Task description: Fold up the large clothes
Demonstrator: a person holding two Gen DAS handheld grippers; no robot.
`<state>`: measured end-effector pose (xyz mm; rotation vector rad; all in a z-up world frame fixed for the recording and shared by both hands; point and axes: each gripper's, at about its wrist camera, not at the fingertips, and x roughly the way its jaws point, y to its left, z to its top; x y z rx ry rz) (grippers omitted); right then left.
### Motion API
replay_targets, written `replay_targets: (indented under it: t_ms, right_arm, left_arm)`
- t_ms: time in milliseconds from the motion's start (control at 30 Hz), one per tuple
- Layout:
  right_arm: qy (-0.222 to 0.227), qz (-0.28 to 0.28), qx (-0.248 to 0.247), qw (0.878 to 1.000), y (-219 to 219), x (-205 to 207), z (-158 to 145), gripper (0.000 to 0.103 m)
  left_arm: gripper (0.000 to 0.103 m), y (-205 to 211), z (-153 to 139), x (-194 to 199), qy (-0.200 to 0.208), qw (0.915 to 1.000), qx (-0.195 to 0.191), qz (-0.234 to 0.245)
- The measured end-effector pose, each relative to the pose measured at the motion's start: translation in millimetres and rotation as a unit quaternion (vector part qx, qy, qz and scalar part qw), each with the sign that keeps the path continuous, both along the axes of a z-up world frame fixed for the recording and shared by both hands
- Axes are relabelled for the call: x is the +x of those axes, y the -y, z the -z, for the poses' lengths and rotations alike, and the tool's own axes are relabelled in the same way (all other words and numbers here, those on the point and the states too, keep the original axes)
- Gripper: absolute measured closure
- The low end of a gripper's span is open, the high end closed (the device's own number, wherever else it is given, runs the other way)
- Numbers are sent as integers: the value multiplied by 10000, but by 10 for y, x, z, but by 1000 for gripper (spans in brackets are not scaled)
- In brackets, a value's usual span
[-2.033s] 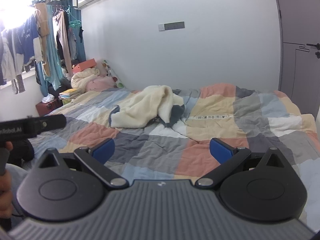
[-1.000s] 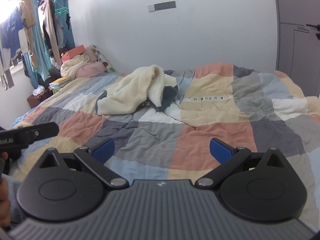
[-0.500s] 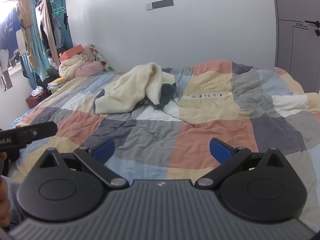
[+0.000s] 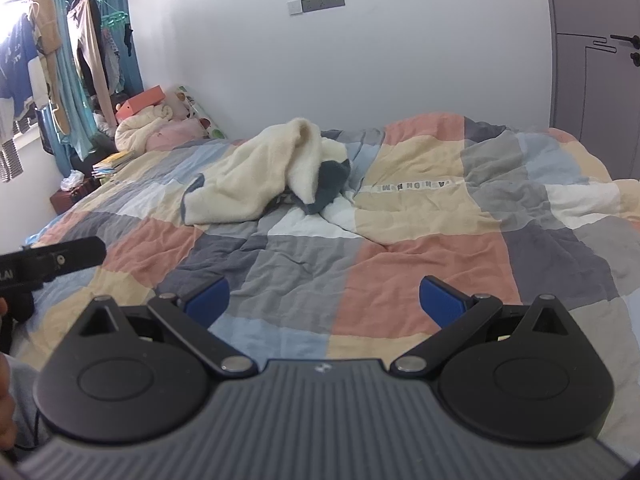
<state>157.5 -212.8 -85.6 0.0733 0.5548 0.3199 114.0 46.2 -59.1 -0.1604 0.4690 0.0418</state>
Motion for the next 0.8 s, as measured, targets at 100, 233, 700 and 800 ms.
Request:
replay_targets:
  t_ms: [100,233,700,800]
  right_arm:
    - [-9,108,-80,9999,-28,111,67,0]
    - [-77,-69,-72,9999,-90,309,154,0]
    - [29,90,-314,9995,-314,1084,224,0]
    - [1,21,-405,9992,-393,1246,248,0]
  left_arm:
    - [0,-45,66,138,15,9999,82,56]
    - [0,-152,185,389,-13,10000,73,53]
    - [0,-581,582,1447,-453,9989,-7,79]
    - [0,-688,606,1661,-490,9988,-72,36]
